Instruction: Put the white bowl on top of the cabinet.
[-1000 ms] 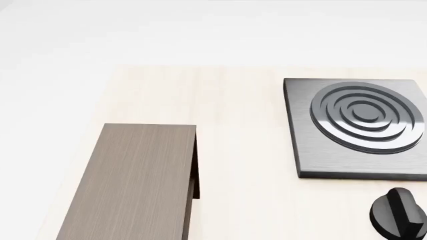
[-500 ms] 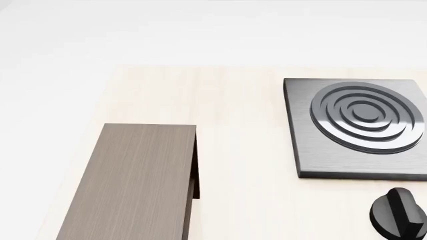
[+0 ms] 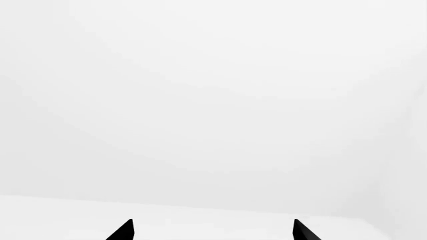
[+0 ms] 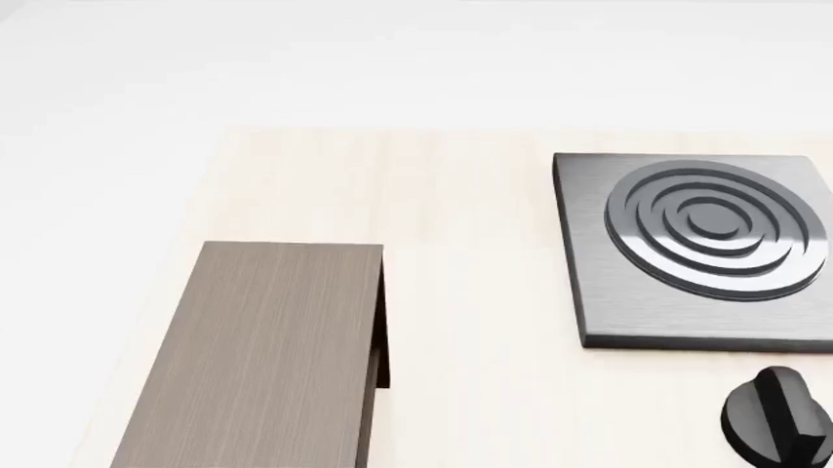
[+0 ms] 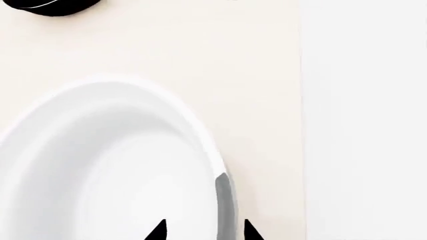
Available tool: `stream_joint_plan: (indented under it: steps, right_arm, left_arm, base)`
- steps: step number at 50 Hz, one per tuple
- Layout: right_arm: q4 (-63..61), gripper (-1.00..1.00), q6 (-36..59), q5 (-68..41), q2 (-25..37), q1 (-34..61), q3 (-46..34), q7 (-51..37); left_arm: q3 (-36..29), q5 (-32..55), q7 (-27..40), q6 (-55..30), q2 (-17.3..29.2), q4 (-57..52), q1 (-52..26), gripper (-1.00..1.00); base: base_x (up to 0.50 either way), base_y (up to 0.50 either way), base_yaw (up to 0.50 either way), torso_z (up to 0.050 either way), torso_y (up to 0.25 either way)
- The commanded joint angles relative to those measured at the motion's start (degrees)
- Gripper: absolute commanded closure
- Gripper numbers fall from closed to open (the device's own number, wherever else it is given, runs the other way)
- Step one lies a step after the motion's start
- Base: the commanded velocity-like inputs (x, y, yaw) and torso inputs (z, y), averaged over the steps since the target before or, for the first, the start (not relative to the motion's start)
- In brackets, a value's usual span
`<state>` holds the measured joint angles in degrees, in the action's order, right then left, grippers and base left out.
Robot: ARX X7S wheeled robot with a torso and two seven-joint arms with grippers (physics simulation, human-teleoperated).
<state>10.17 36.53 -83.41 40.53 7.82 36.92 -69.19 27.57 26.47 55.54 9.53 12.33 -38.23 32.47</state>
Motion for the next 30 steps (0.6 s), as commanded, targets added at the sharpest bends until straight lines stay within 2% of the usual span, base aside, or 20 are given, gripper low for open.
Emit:
stream_joint_plan:
  steps: [1, 12, 30]
  right_arm:
    - [2.24, 1.00, 0.41, -2.28, -2.25, -3.55, -1.13, 1.07]
    - [1.00, 1.00, -0.28, -2.30, -2.87, -4.58, -0.17, 0.53]
    - [-5.73, 1.00, -5.26, -2.39, -5.29, -6.70, 6.14, -5.98]
  left_arm:
    - [-0.01, -0.05, 0.10, -0.03, 0.03, -0.20, 0.11, -1.00]
    - [0.08, 0.31, -0.05, 0.25, 0.02, -0.09, 0.20, -1.00]
    - [0.04, 0.70, -0.16, 0.41, 0.10, 0.15, 0.07, -1.00]
  base:
    - [0.00, 0.00, 0.00, 0.000, 0.000]
    - [0.00, 0.00, 0.00, -0.003, 0.000]
    - [0.00, 0.00, 0.00, -0.001, 0.000]
